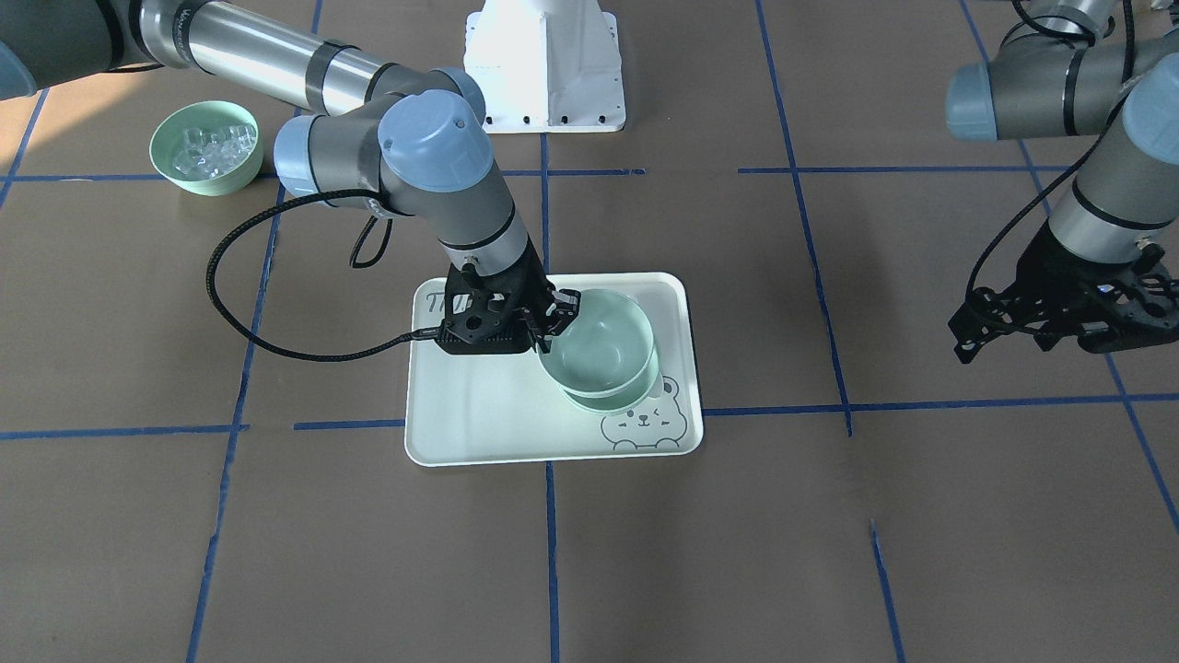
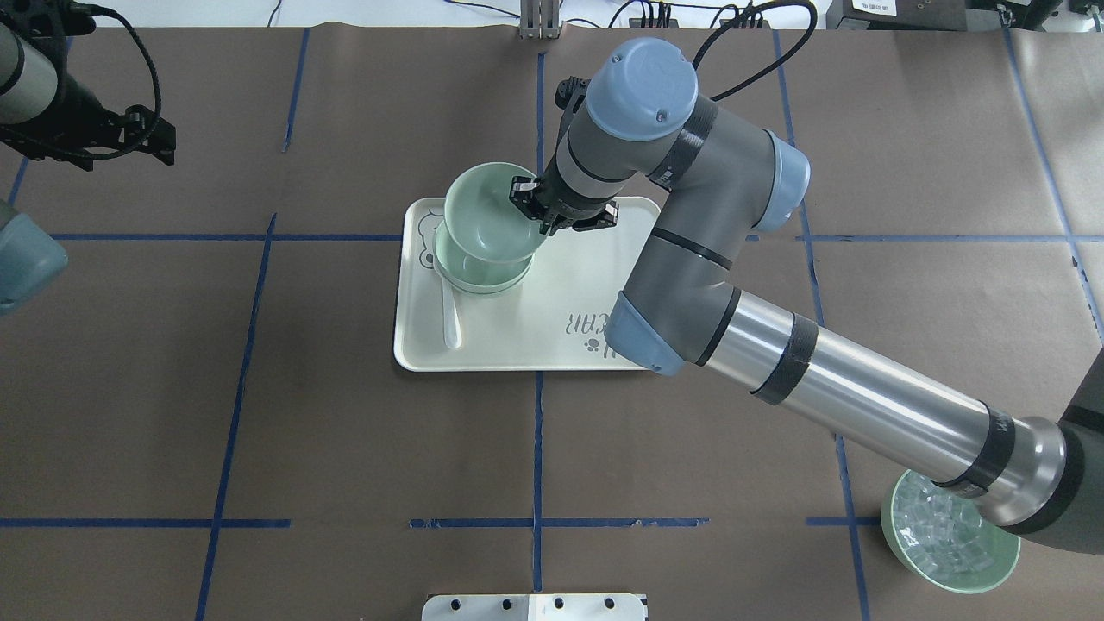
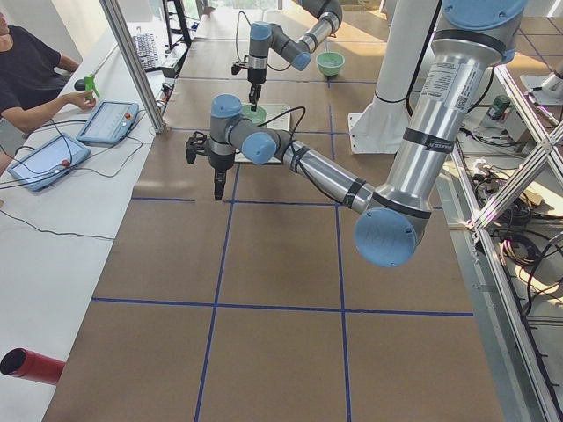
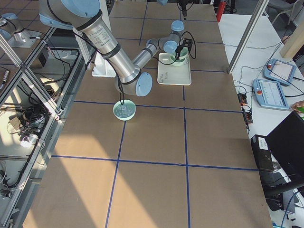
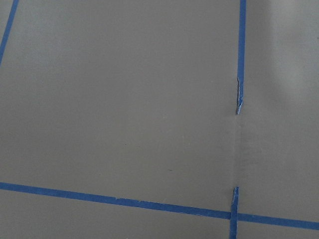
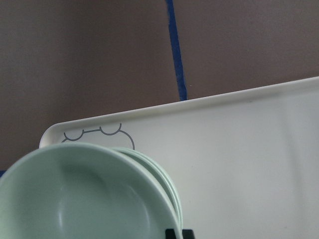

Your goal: Stack green bowls together

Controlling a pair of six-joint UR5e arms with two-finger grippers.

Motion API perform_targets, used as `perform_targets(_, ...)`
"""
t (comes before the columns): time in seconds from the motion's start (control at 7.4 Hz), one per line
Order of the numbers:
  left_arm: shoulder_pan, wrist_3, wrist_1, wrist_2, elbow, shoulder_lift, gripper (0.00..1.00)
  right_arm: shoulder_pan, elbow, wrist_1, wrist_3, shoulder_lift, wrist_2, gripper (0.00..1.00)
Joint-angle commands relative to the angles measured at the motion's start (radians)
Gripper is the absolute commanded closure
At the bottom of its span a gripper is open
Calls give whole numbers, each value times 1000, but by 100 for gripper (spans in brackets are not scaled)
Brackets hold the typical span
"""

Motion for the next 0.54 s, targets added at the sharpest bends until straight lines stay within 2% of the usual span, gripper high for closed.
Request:
perform_targets(0.0, -27, 41, -2, -24, 8, 13, 0, -8, -13, 3, 0, 11, -20, 100)
perform_targets(0.14, -27, 41, -2, -24, 8, 14, 0, -8, -32, 6, 12, 25, -20, 74)
perform_targets(0.27, -27, 41, -3, -25, 8, 20, 0, -8, -52, 6, 41, 44, -29, 1)
perform_targets(0.41, -27, 41, -3, -24, 8, 20, 0, -16, -54, 6, 81, 49, -63, 0)
